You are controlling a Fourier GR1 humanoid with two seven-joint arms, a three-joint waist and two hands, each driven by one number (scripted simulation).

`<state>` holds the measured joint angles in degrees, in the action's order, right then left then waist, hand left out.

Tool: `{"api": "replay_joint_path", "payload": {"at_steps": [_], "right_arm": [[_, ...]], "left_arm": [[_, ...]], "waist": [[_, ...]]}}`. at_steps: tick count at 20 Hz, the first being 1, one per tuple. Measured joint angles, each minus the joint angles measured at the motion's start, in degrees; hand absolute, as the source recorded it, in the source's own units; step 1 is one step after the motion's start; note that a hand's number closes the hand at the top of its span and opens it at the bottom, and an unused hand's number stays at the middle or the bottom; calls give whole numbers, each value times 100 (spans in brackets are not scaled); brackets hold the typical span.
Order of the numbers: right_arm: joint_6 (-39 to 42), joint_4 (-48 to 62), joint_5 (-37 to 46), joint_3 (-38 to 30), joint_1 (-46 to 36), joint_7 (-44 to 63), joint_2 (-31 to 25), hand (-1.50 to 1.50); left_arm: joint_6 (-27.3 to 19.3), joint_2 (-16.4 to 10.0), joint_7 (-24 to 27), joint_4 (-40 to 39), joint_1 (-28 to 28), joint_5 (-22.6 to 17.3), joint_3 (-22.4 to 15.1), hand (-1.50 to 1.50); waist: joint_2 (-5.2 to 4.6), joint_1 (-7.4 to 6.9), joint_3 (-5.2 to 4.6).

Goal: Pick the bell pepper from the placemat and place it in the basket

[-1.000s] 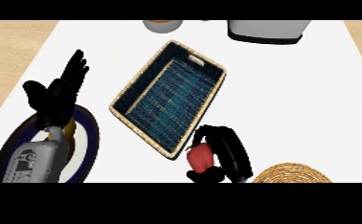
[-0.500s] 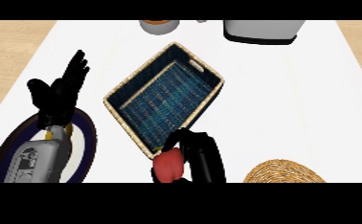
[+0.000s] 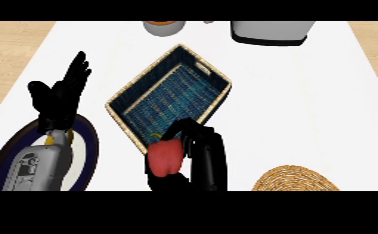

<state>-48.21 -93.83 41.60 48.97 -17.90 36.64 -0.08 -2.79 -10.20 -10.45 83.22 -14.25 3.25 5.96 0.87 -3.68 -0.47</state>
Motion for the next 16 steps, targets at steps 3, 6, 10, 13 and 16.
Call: {"api": "replay_joint_path", "payload": {"at_steps": [3,6,10,13,16], "right_arm": [[-29,130,187,-147,-461,464,-3,150],[20,297,388,-333,-954,966,-6,150],[216,691,675,-583,-1693,1617,-8,150],[421,1043,830,-729,-2315,2161,-9,150],[682,1449,896,-867,-2973,2537,-17,150]], "left_arm": [[-5,-18,5,-20,-27,20,2,0],[1,-37,-10,-30,-37,22,11,0],[-6,4,-21,-61,-63,30,-23,0],[25,-6,15,-86,-77,25,-30,0],[49,0,13,-114,-148,18,-47,0]], "waist": [[-8,-3,-8],[0,-20,-12],[-3,-53,-18],[-13,-116,-18],[-29,-171,-14]]}}
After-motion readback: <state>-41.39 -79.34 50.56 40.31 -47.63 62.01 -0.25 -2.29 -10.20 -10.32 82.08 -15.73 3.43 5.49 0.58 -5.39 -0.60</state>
